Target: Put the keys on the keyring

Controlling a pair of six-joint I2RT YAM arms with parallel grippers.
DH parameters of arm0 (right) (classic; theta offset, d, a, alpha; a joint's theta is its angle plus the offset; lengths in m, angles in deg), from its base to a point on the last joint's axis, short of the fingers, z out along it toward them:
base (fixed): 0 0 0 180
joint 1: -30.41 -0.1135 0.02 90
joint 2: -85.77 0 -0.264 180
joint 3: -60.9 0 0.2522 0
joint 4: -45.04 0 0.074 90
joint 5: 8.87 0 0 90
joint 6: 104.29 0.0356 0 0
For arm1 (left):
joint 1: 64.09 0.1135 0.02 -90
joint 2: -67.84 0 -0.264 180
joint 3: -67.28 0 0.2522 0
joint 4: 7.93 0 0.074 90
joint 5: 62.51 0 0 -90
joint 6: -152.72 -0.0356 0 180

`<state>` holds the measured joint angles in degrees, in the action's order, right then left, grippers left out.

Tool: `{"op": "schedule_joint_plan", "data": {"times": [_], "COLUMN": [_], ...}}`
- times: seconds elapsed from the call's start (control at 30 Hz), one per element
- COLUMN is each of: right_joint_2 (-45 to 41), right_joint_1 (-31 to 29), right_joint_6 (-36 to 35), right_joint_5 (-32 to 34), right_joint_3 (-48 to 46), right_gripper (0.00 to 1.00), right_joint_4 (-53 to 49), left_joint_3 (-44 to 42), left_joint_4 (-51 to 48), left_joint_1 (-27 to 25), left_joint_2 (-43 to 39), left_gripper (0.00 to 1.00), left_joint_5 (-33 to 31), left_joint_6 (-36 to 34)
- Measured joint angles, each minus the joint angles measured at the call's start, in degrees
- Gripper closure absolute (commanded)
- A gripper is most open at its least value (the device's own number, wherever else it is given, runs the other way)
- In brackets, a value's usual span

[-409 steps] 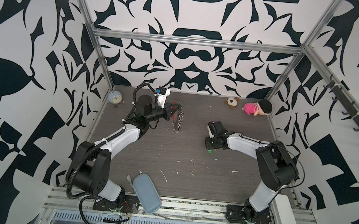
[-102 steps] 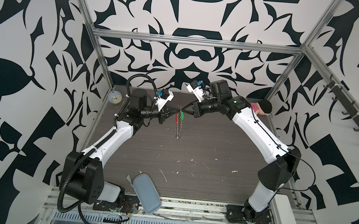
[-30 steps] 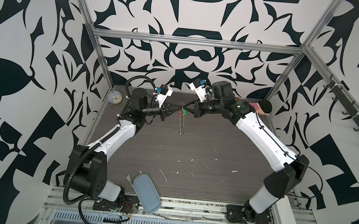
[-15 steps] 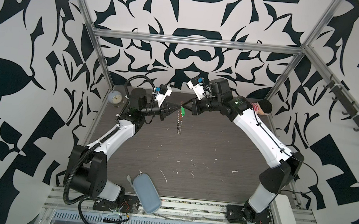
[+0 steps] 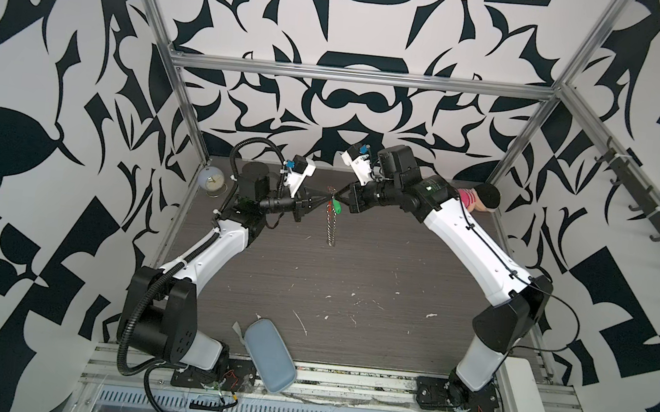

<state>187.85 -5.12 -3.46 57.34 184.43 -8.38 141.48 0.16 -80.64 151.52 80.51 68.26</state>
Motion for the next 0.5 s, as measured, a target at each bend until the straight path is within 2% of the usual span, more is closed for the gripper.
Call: {"op": "schedule_joint_plan", "data": {"times": [0.23, 0.5], "right_joint_2": [0.0, -2.1], "right_joint_1": [0.2, 2.0], "right_joint_6": [4.9, 8.7], "right_joint_5": [0.8, -2.2], "right_joint_3": [-1.2, -6.9], "right_gripper": [1.00, 1.00], "right_joint_4": [1.0, 5.4], "left_joint_3": [0.0, -0.2], "left_joint_4": [-0.2, 1.6], "left_joint_1": [0.0, -0.3], "left_joint_2": [0.1, 0.9], "left_gripper": [1.00, 1.00], "left_joint_5": [-0.7, -1.5], "left_joint_6": [0.0, 1.8]}}
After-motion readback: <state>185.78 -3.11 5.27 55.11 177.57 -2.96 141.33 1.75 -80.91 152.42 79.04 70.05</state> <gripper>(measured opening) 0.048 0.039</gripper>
